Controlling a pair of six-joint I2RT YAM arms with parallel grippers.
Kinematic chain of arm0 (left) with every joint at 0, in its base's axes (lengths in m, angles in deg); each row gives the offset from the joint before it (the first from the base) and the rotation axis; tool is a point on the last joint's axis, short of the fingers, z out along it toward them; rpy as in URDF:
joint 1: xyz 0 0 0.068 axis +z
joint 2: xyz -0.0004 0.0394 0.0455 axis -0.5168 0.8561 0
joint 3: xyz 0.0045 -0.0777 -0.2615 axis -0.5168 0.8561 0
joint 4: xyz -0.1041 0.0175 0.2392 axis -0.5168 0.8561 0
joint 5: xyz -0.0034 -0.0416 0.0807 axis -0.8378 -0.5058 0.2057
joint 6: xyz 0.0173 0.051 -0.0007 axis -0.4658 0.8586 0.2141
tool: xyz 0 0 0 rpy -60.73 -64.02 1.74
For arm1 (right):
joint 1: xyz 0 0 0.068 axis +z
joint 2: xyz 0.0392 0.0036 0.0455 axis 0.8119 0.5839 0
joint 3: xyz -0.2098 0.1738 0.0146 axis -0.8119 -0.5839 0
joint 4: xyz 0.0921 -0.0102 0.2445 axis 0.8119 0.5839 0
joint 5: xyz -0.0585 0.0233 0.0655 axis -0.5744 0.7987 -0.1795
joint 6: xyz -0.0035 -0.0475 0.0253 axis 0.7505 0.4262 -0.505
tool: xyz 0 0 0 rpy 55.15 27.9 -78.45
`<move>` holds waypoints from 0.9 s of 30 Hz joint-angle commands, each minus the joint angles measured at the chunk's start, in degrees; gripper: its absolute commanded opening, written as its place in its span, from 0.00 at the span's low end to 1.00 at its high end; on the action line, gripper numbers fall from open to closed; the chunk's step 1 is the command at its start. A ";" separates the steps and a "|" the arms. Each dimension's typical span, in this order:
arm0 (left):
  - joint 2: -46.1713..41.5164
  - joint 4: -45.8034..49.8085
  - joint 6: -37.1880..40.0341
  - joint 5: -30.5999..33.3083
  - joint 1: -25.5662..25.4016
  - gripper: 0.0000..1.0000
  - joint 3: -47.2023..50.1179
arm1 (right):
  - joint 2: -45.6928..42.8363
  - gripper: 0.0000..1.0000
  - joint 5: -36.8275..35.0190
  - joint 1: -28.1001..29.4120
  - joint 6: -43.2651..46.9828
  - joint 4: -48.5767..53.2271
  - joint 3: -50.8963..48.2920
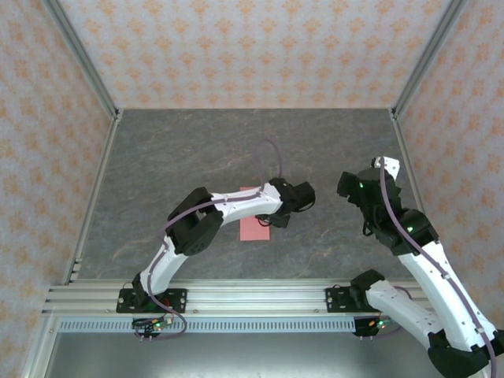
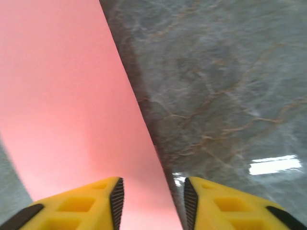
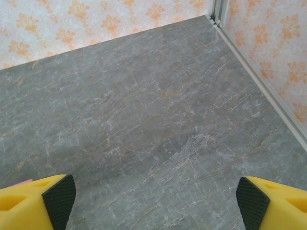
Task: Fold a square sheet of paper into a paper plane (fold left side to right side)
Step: Turn over the paper at the center of the table.
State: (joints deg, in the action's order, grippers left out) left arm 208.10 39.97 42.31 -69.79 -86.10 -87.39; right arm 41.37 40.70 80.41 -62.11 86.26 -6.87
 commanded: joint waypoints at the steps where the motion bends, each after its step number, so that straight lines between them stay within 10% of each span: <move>1: -8.49 -6.51 1.99 -7.40 1.09 0.47 1.90 | 2.08 0.91 4.59 0.11 0.75 -1.58 -0.78; 13: -35.72 -29.75 -1.70 -19.99 16.57 0.67 36.79 | 27.49 0.77 42.05 1.23 -6.89 -22.86 -4.58; 27: -35.81 -51.80 -9.53 -32.98 22.98 0.71 53.09 | 55.22 0.75 52.25 4.87 -11.72 -41.04 4.48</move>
State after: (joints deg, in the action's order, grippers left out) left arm 170.50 -5.30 35.58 -99.40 -63.28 -35.92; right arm 95.29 90.47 84.91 -72.43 50.32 -5.25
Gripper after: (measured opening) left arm 0.706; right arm 0.751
